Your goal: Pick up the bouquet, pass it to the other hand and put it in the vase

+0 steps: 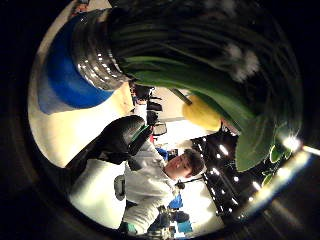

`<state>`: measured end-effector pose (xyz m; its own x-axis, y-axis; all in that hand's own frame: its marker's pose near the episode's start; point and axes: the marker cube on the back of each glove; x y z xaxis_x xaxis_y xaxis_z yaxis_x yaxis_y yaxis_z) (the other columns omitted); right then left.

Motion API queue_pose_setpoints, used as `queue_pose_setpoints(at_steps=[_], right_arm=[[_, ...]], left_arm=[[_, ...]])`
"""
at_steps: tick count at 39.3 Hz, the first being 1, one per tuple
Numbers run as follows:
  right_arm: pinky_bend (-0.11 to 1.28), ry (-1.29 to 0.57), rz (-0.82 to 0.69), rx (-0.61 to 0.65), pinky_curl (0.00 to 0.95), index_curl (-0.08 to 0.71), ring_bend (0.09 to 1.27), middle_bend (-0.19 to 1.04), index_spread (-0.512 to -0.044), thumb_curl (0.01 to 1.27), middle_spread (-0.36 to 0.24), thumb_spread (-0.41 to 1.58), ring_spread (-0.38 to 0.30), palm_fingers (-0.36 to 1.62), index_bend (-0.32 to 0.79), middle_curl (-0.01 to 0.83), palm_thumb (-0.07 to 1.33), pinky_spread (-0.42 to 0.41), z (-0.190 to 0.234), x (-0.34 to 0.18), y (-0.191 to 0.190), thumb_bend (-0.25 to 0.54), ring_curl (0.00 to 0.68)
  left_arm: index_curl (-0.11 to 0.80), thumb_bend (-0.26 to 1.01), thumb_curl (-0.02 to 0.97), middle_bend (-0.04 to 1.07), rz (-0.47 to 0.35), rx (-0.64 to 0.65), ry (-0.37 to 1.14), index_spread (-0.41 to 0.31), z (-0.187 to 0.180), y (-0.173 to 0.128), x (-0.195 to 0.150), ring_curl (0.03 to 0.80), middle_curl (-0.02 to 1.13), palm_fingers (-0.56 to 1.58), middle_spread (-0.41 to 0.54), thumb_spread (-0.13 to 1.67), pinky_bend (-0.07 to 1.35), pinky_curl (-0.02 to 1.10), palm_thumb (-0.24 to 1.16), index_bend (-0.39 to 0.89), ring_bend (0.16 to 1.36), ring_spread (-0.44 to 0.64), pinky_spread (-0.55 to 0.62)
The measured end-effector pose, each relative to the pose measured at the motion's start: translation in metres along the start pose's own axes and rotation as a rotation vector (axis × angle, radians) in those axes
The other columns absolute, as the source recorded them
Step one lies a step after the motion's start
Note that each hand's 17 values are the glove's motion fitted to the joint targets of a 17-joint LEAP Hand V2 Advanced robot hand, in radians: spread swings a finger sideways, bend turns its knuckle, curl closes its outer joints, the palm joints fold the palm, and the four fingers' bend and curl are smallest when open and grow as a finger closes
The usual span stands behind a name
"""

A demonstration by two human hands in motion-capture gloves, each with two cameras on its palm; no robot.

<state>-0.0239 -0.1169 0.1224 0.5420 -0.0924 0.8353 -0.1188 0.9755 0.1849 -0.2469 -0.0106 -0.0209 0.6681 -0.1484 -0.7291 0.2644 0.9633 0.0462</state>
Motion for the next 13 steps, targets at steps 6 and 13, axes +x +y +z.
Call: queue_pose_setpoints(at_steps=[6, 13], right_arm=[[0.54, 0.032, -0.040, 0.005, 0.326, 0.181, 0.41, 0.19, -0.382, 0.40, 0.035, 1.10, 0.109, -0.02, 0.14, 0.304, 0.51, 0.274, 0.017, 0.029, -0.003, -0.018, 0.282], [0.52, -0.068, 0.052, -0.073, 0.325, 0.192, 0.41, 0.20, -0.374, 0.40, 0.034, 1.12, 0.099, 0.00, 0.14, 0.310, 0.54, 0.273, 0.034, 0.037, 0.010, -0.013, 0.283]], left_arm=[[0.170, -0.03, 0.446, 0.19, 0.098, -0.052, 0.033, 0.094, -0.004, 0.002, 0.015, 0.287, 0.31, -0.20, 0.386, 0.86, 0.35, 0.30, 0.48, 0.05, 0.54, 0.46, 0.49], [0.138, -0.03, 0.416, 0.18, 0.088, -0.059, 0.027, 0.100, -0.003, 0.002, 0.015, 0.279, 0.31, -0.19, 0.406, 0.87, 0.33, 0.30, 0.48, 0.06, 0.53, 0.49, 0.50]])
